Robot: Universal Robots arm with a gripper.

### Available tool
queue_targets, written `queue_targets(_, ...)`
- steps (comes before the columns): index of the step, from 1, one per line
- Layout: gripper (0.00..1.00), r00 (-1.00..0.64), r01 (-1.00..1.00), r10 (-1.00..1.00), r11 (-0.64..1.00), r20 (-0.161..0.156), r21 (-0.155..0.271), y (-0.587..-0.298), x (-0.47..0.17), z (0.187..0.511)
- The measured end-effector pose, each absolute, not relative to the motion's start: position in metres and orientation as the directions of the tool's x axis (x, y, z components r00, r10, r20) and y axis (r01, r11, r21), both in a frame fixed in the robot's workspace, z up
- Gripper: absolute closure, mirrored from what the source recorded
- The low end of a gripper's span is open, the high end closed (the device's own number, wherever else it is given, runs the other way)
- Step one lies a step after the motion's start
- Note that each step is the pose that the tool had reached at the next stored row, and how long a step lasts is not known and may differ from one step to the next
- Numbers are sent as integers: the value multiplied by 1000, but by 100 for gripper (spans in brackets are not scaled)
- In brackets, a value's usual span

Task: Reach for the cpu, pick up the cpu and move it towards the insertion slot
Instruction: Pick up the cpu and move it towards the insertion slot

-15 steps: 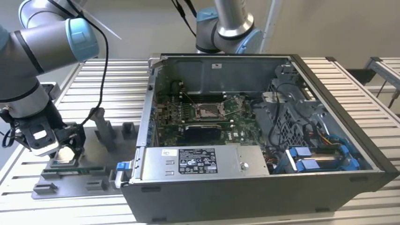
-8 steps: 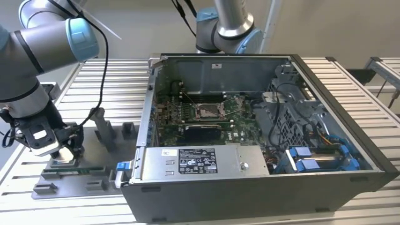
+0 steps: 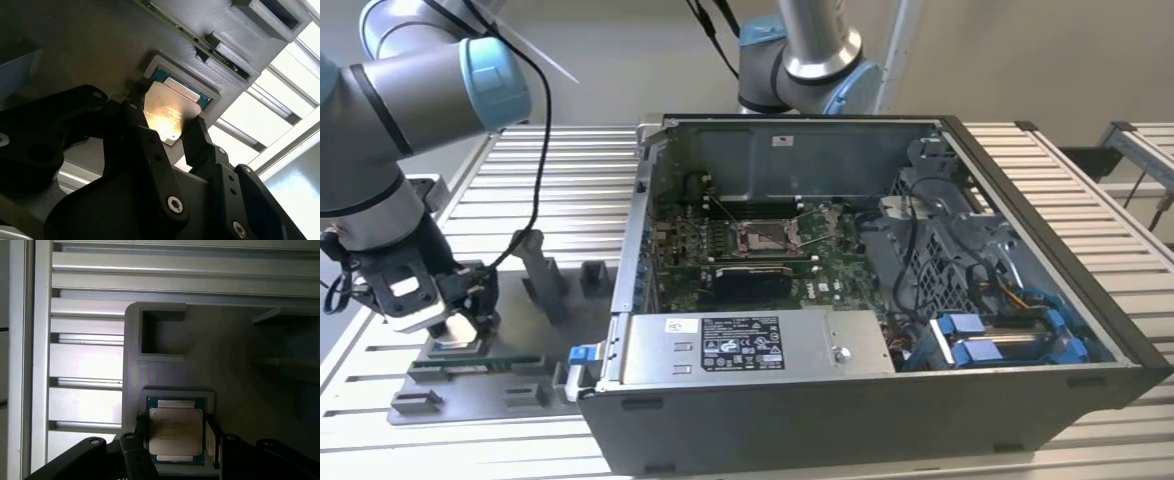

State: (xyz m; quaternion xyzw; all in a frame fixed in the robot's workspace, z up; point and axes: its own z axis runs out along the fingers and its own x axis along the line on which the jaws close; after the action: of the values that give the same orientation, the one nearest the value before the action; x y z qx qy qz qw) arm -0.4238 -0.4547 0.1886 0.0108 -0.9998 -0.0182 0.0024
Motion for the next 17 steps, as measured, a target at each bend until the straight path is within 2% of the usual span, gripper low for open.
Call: queue_targets(17, 100, -1000, -21, -22, 999, 5, 36, -455, -424, 208)
